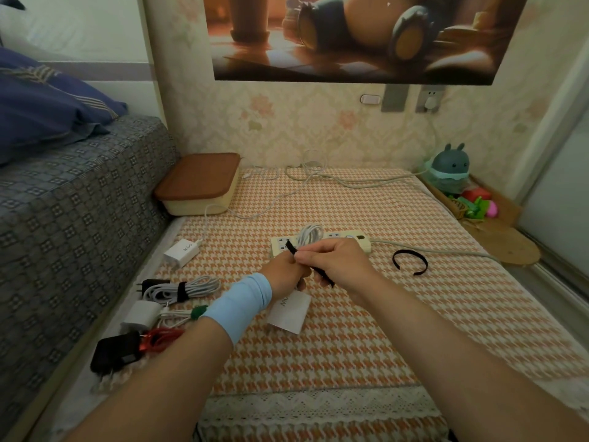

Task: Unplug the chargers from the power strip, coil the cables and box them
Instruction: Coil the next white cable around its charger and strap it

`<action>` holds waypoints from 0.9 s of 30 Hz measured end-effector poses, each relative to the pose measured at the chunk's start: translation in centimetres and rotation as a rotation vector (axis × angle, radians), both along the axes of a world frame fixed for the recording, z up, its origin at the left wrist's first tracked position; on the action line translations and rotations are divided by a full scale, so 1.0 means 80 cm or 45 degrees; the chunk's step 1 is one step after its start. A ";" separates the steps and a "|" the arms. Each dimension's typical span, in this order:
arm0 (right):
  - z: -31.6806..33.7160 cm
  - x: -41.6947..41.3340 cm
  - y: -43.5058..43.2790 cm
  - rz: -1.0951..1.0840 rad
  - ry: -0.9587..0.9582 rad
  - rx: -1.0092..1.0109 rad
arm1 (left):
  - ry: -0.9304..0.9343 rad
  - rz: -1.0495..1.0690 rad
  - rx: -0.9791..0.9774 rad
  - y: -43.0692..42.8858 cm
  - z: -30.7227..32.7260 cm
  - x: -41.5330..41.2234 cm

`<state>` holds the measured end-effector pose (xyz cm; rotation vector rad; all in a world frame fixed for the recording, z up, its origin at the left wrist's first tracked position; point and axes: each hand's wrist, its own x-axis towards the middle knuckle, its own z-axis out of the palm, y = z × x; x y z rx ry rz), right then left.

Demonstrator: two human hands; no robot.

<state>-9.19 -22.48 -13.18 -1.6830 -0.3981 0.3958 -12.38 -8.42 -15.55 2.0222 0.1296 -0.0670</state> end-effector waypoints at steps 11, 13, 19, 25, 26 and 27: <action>-0.001 0.007 -0.006 -0.177 0.322 -0.169 | 0.012 -0.202 -0.098 -0.004 0.008 -0.010; 0.000 0.008 -0.010 -0.156 0.289 -0.200 | 0.088 -0.104 -0.476 -0.007 0.009 -0.008; -0.001 0.011 -0.011 -0.117 0.210 -0.218 | 0.061 0.224 -0.422 -0.018 0.004 -0.004; 0.002 0.022 -0.020 0.115 0.177 -0.164 | 0.030 0.264 -0.407 0.004 0.013 0.005; 0.001 0.023 -0.023 0.129 0.154 -0.166 | 0.014 0.251 -0.308 0.009 0.015 0.005; 0.000 0.024 -0.026 0.137 0.135 -0.169 | -0.001 0.231 -0.241 0.014 0.016 0.005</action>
